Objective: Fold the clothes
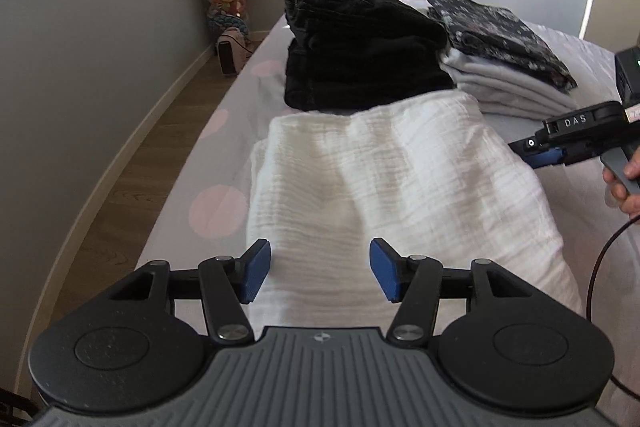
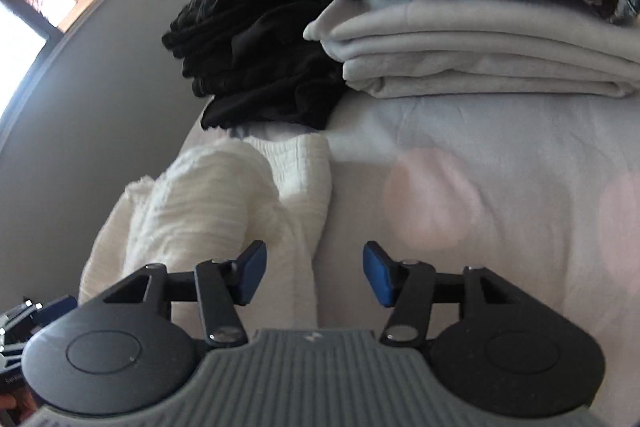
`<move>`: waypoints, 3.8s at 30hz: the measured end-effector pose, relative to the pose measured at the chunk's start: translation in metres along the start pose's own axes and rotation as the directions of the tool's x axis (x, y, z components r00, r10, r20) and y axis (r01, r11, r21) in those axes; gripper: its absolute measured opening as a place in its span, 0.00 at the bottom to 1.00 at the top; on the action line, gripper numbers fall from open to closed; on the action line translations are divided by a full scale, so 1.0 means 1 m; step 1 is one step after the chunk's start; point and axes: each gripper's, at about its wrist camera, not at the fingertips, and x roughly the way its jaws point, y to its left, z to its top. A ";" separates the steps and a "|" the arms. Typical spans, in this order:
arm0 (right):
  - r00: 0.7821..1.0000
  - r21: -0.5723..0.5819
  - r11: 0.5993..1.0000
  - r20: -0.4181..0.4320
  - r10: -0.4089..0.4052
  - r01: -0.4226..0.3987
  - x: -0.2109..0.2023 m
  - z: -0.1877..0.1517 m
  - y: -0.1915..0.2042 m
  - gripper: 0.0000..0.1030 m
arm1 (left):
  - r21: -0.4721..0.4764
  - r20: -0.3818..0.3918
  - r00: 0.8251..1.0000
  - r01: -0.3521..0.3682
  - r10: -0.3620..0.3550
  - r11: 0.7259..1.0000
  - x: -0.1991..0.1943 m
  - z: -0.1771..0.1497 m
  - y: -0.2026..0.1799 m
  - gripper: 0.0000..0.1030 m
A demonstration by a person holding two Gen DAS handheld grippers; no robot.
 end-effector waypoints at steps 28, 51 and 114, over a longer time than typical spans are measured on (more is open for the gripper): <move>0.967 0.039 0.982 -0.174 0.187 -0.183 0.017 -0.067 0.048 0.02 | 0.017 0.005 1.000 0.002 -0.002 1.000 0.021 -0.017 0.005 0.63; 0.987 -0.537 0.838 0.158 -0.011 0.095 0.016 0.000 0.097 0.31 | -0.034 -0.004 1.000 0.020 -0.020 0.999 0.000 -0.049 0.011 0.58; 0.964 -0.660 0.742 0.255 0.072 0.119 -0.202 -0.130 0.164 0.87 | -0.254 0.281 0.887 -0.299 0.366 0.920 -0.176 -0.040 -0.099 0.88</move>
